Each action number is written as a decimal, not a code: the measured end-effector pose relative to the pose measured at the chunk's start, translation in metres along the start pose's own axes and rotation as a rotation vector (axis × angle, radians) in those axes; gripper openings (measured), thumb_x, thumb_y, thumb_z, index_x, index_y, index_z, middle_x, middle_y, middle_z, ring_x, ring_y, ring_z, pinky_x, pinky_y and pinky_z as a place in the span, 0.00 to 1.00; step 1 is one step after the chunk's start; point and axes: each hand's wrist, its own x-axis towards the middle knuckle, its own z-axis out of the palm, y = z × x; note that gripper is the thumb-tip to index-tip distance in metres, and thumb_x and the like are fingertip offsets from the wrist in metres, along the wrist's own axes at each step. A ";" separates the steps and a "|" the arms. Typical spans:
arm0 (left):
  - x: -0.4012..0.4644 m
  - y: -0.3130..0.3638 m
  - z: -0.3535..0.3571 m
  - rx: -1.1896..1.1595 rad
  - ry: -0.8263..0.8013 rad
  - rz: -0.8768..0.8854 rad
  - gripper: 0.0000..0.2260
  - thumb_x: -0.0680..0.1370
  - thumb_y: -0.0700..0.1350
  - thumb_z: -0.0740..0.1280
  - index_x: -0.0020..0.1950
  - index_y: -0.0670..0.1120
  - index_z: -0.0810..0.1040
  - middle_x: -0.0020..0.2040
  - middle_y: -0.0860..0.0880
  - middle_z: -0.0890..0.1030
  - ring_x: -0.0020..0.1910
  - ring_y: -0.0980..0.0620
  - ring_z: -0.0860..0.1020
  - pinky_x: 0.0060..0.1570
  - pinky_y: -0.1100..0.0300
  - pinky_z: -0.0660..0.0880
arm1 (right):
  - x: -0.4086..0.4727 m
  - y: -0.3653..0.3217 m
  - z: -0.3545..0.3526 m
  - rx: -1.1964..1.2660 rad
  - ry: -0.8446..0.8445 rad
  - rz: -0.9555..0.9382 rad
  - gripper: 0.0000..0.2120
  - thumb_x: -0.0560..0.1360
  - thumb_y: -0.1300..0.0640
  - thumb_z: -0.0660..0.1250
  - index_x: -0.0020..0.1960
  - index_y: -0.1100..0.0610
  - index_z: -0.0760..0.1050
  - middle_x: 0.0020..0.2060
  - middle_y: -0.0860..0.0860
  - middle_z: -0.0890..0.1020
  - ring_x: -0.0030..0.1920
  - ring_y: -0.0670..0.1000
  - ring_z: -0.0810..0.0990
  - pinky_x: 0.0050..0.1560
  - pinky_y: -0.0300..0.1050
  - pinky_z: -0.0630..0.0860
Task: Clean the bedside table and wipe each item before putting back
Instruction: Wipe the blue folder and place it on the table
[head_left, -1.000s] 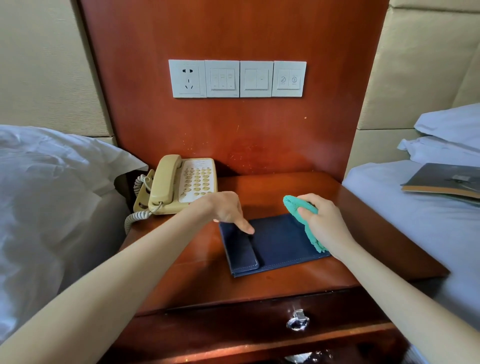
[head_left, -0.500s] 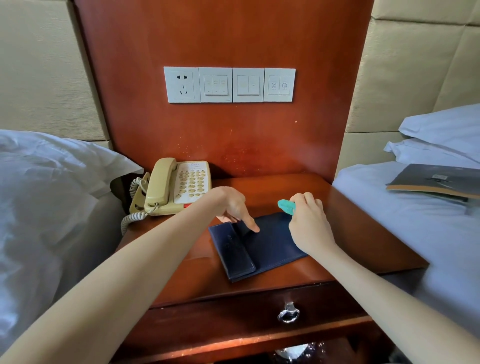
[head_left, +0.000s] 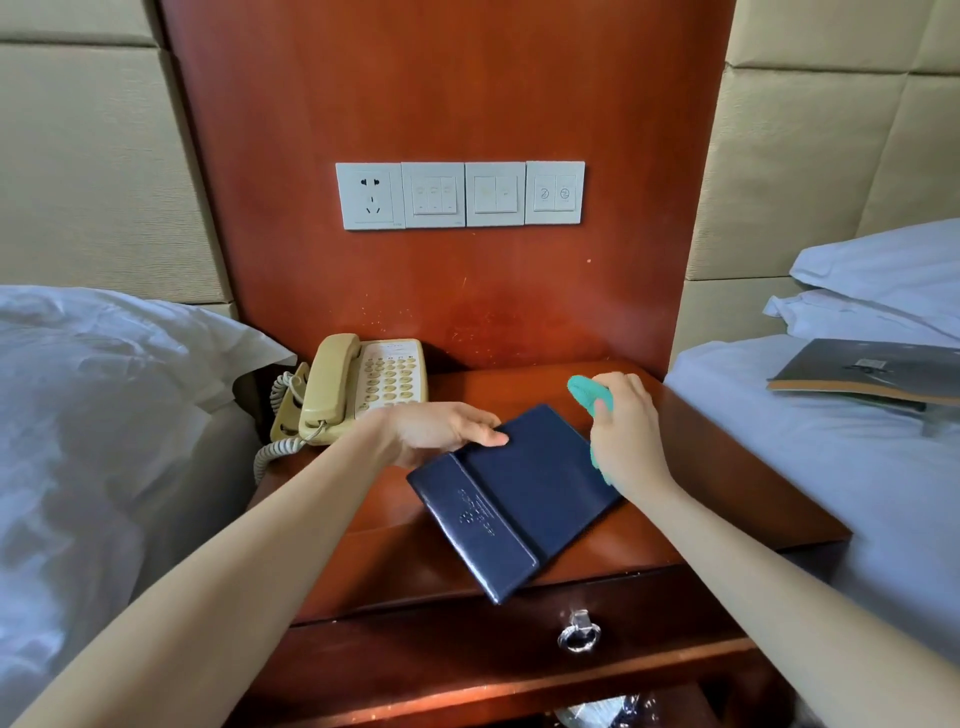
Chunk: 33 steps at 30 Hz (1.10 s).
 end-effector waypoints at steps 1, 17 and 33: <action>0.000 -0.004 -0.001 -0.071 0.074 0.044 0.05 0.78 0.46 0.67 0.43 0.48 0.80 0.42 0.48 0.83 0.39 0.52 0.82 0.41 0.58 0.80 | 0.005 -0.003 -0.002 0.058 0.039 0.017 0.12 0.79 0.66 0.59 0.62 0.60 0.72 0.58 0.55 0.75 0.55 0.50 0.72 0.50 0.36 0.67; 0.030 -0.037 0.008 -1.112 0.522 0.719 0.22 0.77 0.29 0.59 0.71 0.42 0.68 0.65 0.42 0.77 0.64 0.41 0.76 0.65 0.39 0.69 | 0.028 -0.017 0.029 1.105 -0.270 0.433 0.09 0.81 0.55 0.60 0.60 0.51 0.73 0.54 0.52 0.81 0.49 0.48 0.83 0.43 0.40 0.78; -0.001 -0.035 -0.032 -0.073 0.912 0.556 0.06 0.80 0.51 0.64 0.55 0.59 0.77 0.56 0.56 0.80 0.53 0.56 0.80 0.49 0.62 0.76 | 0.054 0.005 0.017 1.004 -0.391 0.321 0.15 0.74 0.48 0.68 0.59 0.50 0.77 0.52 0.54 0.82 0.53 0.55 0.82 0.43 0.46 0.77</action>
